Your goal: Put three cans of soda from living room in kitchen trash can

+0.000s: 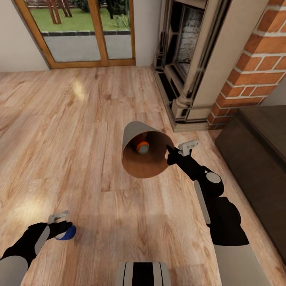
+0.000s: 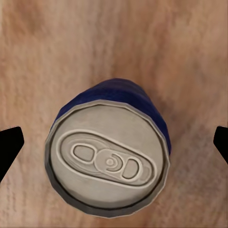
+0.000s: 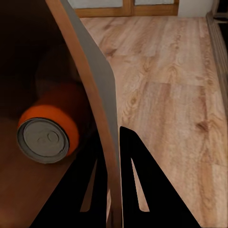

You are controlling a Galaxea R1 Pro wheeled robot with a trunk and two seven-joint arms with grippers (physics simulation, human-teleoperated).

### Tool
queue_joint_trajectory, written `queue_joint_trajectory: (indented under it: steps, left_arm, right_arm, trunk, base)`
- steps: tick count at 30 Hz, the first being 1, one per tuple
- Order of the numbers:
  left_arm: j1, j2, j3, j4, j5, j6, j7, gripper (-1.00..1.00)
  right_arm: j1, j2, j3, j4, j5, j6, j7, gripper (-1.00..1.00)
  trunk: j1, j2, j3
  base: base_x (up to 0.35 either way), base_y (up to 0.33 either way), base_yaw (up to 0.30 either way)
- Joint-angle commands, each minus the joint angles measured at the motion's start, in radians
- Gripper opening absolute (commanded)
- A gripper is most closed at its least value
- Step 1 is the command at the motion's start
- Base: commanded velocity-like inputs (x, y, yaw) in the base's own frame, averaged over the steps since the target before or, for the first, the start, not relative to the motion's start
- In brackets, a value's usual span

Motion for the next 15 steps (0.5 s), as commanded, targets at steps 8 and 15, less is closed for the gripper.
queue_joint_trajectory:
  steps: [8, 15]
  left_arm:
    - [0.0, 0.0, 0.0, 0.0, 0.0, 0.0, 0.001, 1.0]
    - [0.0, 0.0, 0.0, 0.0, 0.0, 0.0, 0.001, 1.0]
  right_arm:
    - [0.0, 0.0, 0.0, -0.002, -0.016, 0.002, 0.008, -1.0]
    - [0.006, -0.001, 0.0, -0.001, -0.016, 0.002, 0.007, -1.0]
  trunk:
    - [0.003, -0.002, -0.031]
    - [0.004, -0.002, -0.035]
  base:
    - [0.0, 0.0, 0.0]
    - [0.0, 0.0, 0.0]
